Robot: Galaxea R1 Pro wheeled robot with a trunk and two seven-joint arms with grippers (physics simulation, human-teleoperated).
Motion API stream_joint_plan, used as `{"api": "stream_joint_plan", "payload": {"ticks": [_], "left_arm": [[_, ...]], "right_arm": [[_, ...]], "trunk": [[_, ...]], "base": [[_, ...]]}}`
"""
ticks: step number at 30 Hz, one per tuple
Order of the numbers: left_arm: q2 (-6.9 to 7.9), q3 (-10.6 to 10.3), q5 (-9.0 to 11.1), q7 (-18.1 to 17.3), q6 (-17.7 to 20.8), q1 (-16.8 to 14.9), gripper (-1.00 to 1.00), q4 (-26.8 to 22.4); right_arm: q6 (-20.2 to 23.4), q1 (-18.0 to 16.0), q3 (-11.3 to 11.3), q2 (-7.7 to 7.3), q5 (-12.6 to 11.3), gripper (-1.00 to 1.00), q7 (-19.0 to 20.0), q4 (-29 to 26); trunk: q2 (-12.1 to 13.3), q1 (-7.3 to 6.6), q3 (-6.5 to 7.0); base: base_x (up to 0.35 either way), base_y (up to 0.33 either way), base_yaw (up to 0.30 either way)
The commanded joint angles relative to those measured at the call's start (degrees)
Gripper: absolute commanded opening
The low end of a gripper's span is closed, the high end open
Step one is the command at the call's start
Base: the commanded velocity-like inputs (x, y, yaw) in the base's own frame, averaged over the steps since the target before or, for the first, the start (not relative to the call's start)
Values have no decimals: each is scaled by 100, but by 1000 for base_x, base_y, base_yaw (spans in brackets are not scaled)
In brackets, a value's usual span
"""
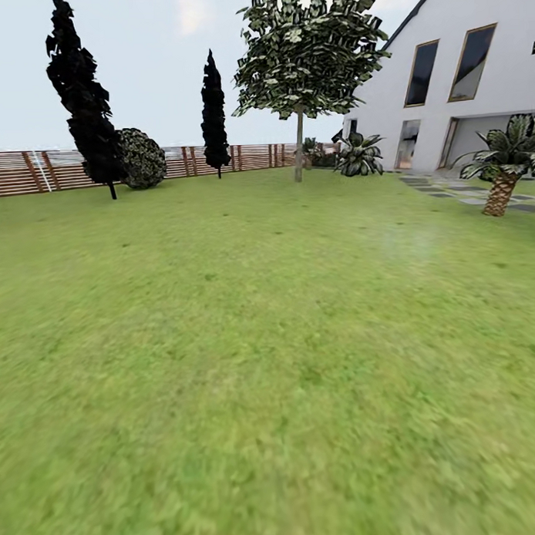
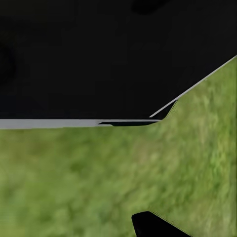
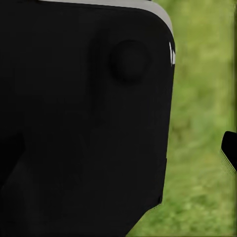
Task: Take the three Easter eggs out of the wicker basket on the lawn in the garden, then place them on the lawn next to a single tree (choose any tree) so that all three eggs are next to the same tree and none are left in the basket.
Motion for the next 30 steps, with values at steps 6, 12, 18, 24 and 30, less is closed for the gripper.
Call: {"api": "stream_joint_plan", "payload": {"ticks": [6, 12, 18, 24, 30], "left_arm": [[0, 0, 1, 4, -2, 1, 100, -4], [0, 0, 2, 2, -2, 1, 100, -4], [0, 0, 1, 2, -2, 1, 100, -4], [0, 0, 1, 2, -2, 1, 100, -4], [0, 0, 1, 3, -2, 1, 100, -4]], "right_arm": [[-3, -2, 2, 0, 3, 100, 0, -1], [-3, -2, 1, 0, 4, 100, 0, -1], [-3, -2, 0, 0, 0, 100, 0, -1], [-3, -2, 1, 0, 4, 100, 0, -1], [-3, -2, 0, 0, 0, 100, 0, -1]], "trunk": [[-2, 3, -4], [-2, 3, -4], [-2, 3, -4], [-2, 3, -4], [-2, 3, -4]], "base": [[324, 0, 0], [324, 0, 0], [324, 0, 0], [324, 42, 0], [324, 74, 0]]}}
